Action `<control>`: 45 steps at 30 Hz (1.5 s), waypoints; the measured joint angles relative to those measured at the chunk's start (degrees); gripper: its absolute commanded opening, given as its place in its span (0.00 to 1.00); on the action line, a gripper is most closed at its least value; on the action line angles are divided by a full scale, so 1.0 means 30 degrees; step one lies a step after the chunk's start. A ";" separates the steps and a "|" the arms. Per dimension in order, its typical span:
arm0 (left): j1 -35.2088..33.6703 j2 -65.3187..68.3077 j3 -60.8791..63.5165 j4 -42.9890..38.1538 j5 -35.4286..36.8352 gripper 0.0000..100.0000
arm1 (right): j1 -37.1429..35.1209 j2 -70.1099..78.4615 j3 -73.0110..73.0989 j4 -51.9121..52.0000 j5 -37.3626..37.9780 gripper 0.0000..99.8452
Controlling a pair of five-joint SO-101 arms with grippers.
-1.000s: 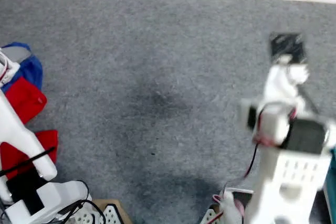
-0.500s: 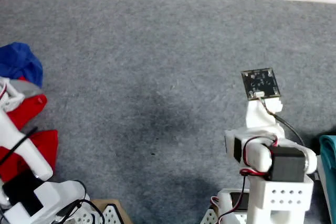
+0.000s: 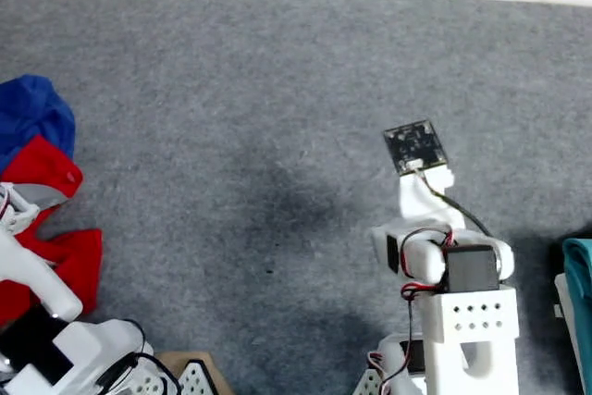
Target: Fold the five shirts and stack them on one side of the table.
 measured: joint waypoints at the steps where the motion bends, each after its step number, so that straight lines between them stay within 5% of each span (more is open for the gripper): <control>1: 0.0029 0.0029 0.0322 -0.0527 0.0000 0.40 | 0.0000 0.0000 0.0000 -0.0059 0.0000 0.28; 7: 0.0000 0.0029 0.2344 -0.3634 0.0000 0.38 | -0.0029 0.0000 0.0000 -0.0147 0.0000 0.28; 13: 0.0029 0.0029 0.2549 -0.4454 0.0000 0.16 | -0.0029 0.0000 0.0000 -0.0147 0.0000 0.28; 28: 0.0615 0.0029 0.3018 -0.5714 -0.0029 0.17 | -0.0029 0.0000 0.0000 -0.0147 0.0000 0.28; 32: 0.1524 0.0029 0.3018 -0.5597 0.0029 0.01 | -0.0029 0.0000 0.0440 -0.0147 0.0000 0.28; 45: 0.2989 0.0029 0.3018 -0.5538 0.1641 0.01 | -0.0059 0.0000 0.0615 -0.0147 0.0000 0.28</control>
